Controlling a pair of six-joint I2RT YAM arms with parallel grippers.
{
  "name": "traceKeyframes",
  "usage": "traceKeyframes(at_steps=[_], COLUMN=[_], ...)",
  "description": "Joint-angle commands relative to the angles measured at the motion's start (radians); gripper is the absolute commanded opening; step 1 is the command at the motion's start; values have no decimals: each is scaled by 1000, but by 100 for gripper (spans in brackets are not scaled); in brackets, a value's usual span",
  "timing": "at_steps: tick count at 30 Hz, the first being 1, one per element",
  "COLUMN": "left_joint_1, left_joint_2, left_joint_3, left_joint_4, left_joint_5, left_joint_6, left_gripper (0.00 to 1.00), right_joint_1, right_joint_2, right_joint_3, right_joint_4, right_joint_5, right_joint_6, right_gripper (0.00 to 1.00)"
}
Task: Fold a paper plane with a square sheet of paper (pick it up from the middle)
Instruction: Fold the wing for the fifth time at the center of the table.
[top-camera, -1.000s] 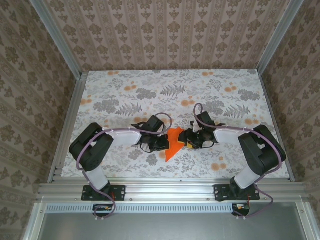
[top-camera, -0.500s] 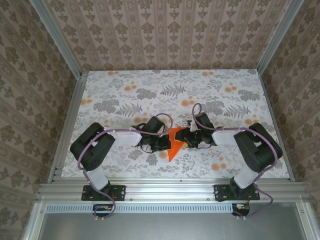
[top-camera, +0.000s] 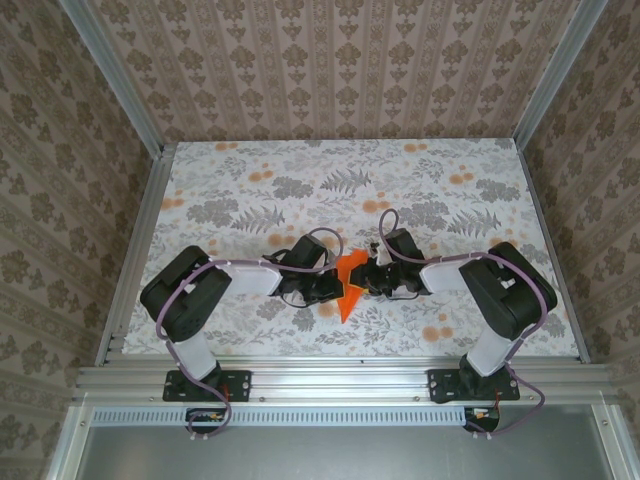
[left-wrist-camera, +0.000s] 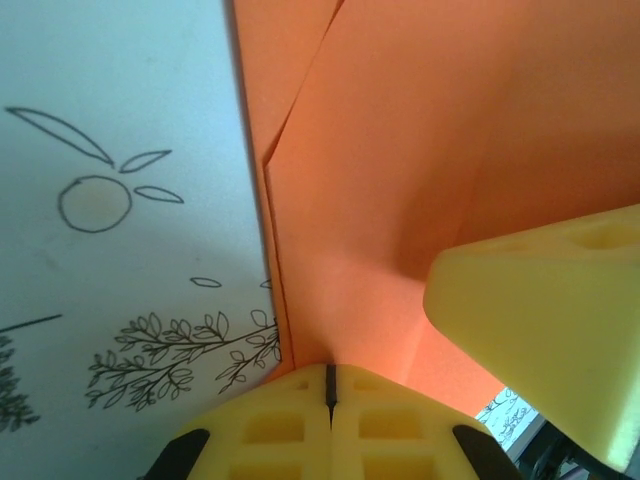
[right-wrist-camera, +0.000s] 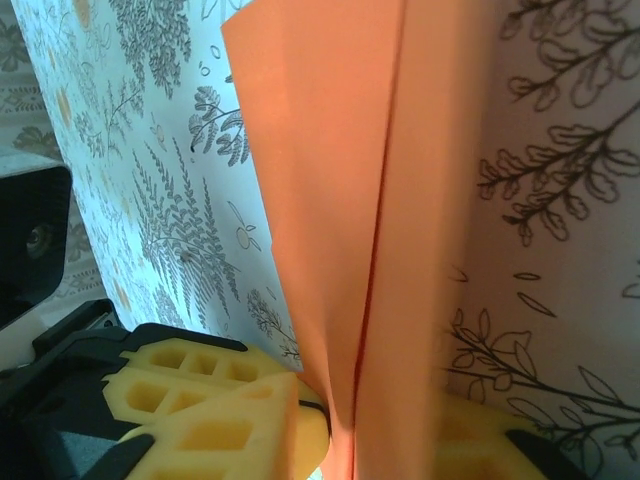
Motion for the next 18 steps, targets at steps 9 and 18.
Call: traceKeyframes(at_steps=[9,18], left_joint_1=[-4,10], left_joint_2=[-86,-367], left_joint_3=[-56,-110], left_joint_4=[49,-58], left_joint_5=[-37,-189], left_joint_6=[-43,-19], left_gripper=[9,31], right_joint_1=[12,10], right_joint_2=[-96,-236], right_joint_3=[84,361], right_joint_4=[-256,-926], right_joint_5=[56,411], right_joint_6=[-140,-436], right_gripper=[5,5])
